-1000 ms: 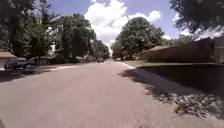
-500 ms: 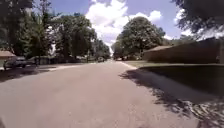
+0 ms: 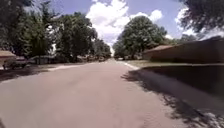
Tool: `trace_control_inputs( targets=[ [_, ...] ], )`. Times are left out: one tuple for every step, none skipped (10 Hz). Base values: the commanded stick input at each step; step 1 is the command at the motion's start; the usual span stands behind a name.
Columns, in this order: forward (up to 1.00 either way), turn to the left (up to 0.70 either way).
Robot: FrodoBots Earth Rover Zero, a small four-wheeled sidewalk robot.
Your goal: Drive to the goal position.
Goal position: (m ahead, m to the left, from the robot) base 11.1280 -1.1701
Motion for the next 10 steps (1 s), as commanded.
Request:
trace_control_inputs(
  targets=[
    [0.7,0.0],
    [0.7,0.0],
    [0.7,0.0],
    [0.7,0.0],
    [0.7,0.0],
    [0.7,0.0],
    [0.7,0.0],
    [0.7,0.0],
    [0.7,0.0],
    [0.7,0.0]
  ],
)
